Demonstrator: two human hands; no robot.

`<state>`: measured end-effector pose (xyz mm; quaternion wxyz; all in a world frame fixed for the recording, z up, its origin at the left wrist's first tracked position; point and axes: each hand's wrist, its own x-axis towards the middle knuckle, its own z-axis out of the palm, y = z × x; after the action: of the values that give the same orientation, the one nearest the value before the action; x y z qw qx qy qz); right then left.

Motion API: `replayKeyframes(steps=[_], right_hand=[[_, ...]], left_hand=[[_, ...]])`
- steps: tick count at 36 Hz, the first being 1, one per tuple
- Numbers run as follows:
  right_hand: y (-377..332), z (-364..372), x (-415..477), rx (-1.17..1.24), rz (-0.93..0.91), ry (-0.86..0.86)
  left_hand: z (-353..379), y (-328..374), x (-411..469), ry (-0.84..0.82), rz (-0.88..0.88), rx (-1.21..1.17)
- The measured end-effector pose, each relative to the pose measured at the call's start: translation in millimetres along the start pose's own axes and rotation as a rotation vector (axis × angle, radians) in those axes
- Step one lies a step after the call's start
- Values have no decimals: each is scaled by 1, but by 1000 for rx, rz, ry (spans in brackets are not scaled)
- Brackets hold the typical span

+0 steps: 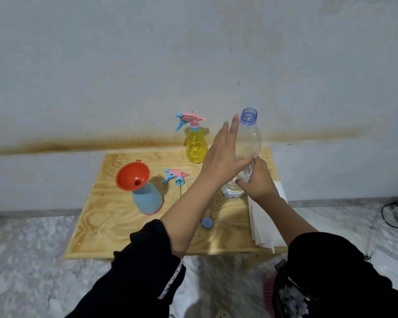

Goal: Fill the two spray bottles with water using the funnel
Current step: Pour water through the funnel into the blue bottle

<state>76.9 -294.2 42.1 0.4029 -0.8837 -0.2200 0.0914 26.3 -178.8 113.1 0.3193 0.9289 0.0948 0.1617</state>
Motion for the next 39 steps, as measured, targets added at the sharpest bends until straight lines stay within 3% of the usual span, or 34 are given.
replayKeyframes(steps=[12, 23, 33, 39], right_hand=[[-14, 2, -35, -340, 127, -21], [-44, 40, -76, -507, 156, -70], [-126, 105, -79, -314, 64, -39], [-180, 144, -67, -194, -37, -16]], left_hand=[[-24, -20, -26, -85, 42, 347], [-49, -103, -120, -392, -110, 443], [-95, -186, -175, -323, -190, 461], [-115, -218, -182, -234, -263, 341]])
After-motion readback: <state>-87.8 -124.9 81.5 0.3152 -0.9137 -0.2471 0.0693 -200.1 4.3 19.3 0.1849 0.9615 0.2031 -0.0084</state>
